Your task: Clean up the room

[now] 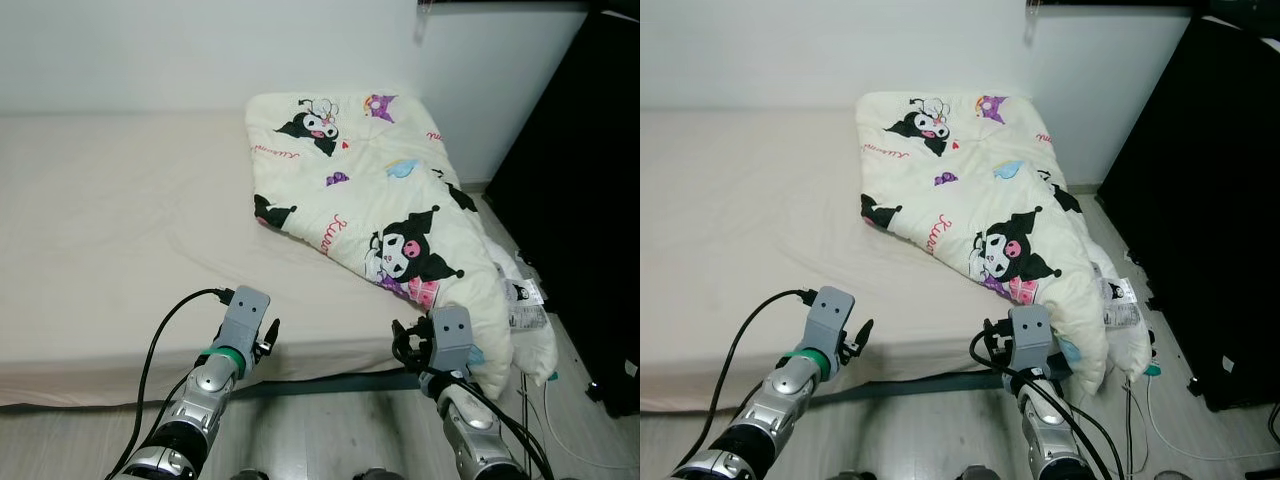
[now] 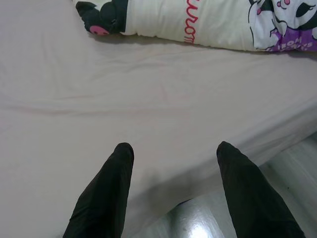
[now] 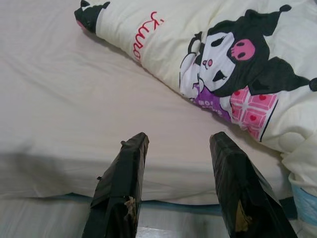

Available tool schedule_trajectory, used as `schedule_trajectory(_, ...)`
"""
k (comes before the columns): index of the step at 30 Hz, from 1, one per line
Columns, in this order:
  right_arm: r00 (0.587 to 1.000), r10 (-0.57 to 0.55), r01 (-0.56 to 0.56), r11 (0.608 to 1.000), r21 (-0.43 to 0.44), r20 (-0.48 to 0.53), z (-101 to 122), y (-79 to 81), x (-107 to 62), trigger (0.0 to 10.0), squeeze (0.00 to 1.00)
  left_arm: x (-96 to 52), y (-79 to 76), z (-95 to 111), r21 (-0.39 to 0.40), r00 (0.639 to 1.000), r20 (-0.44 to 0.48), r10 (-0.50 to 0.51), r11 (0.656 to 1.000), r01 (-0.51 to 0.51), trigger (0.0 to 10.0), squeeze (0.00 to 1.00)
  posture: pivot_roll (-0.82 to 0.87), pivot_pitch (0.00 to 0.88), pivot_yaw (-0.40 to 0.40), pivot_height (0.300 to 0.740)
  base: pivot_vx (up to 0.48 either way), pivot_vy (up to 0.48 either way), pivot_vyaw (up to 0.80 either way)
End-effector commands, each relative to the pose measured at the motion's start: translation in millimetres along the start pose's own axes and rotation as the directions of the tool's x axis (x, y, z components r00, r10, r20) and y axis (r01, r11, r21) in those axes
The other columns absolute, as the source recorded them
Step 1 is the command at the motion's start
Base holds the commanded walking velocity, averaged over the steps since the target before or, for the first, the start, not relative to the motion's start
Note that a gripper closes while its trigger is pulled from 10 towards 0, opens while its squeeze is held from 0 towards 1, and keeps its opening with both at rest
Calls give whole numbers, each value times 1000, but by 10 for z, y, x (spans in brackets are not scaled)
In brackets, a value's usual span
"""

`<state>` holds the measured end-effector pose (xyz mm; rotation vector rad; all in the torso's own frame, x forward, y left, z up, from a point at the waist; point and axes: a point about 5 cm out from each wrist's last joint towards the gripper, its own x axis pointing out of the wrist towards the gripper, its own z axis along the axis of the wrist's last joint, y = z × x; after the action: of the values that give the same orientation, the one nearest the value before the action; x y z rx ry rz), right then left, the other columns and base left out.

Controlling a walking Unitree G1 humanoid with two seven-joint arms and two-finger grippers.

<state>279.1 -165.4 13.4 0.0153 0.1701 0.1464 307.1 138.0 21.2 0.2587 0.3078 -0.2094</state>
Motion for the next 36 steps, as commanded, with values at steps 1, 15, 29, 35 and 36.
schedule_trajectory(1, 1000, -7, 7, 1000, -1, -15, -46, -21, -38, 10000, 0, -20, -19, -52, 0, 1000, -17, -6, 1000, 6, 10000, 0, -29, 59, 51, 656, 0, 0, 0)
schedule_trajectory(15, 1000, -4, 4, 1000, -4, -16, -44, -19, -35, 10000, 0, -17, -19, -48, 5, 1000, -17, -9, 1000, 9, 10000, 0, -31, 53, 52, 606, 0, 0, 0)
schedule_trajectory(29, 1000, 0, 0, 1000, -7, -14, -35, -18, -28, 10000, 0, -14, -18, -44, 4, 1000, -16, -10, 1000, 10, 10000, 0, -31, 55, 52, 561, 0, 0, 0)
schedule_trajectory(35, 1000, 4, -4, 1000, -26, 5, -5, -24, -26, 10000, 0, -13, -9, -39, 6, 1000, -14, -5, 1000, 5, 10000, 0, -29, 58, 54, 546, 0, 0, 0)
schedule_trajectory(36, 999, 2, 0, 999, -48, 38, 68, -53, -7, 10000, 0, -9, 11, -24, 2, 1000, -8, 5, 1000, -5, 10000, 0, -29, 60, 54, 546, 0, 0, 0)
